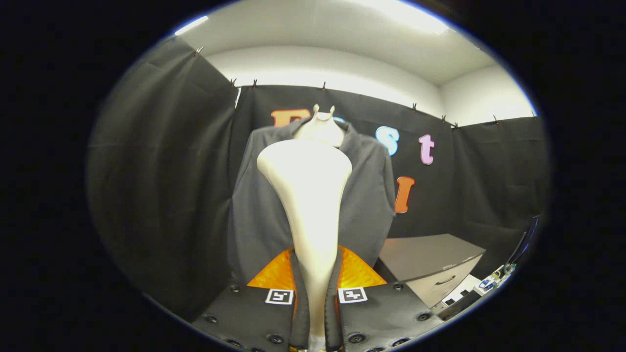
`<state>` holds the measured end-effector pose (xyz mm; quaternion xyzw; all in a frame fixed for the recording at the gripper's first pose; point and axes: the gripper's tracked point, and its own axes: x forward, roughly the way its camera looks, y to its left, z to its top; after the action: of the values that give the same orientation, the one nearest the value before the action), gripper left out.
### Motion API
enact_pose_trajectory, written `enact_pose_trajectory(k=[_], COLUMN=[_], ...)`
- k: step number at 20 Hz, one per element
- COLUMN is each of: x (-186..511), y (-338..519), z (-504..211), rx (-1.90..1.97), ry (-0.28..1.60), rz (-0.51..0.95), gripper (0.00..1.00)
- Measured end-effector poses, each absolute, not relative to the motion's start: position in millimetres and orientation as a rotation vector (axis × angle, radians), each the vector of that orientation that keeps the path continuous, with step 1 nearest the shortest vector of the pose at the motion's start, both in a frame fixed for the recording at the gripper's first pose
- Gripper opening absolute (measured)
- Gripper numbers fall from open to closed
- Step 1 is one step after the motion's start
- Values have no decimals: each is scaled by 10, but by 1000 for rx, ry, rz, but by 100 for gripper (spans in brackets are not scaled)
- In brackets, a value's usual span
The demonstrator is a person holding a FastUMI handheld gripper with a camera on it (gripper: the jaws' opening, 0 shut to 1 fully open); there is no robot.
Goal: Iron the clothes twice with a garment steamer, once on the left side and once on the right side.
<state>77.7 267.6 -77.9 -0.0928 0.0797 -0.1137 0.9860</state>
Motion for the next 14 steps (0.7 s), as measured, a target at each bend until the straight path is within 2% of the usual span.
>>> enact_pose_trajectory(k=[9, 14], x=[293, 170], y=[2591, 2682], z=[243, 405], rx=[-154, -150], ry=[-74, -105], rz=[-254, -223], gripper=[19, 19])
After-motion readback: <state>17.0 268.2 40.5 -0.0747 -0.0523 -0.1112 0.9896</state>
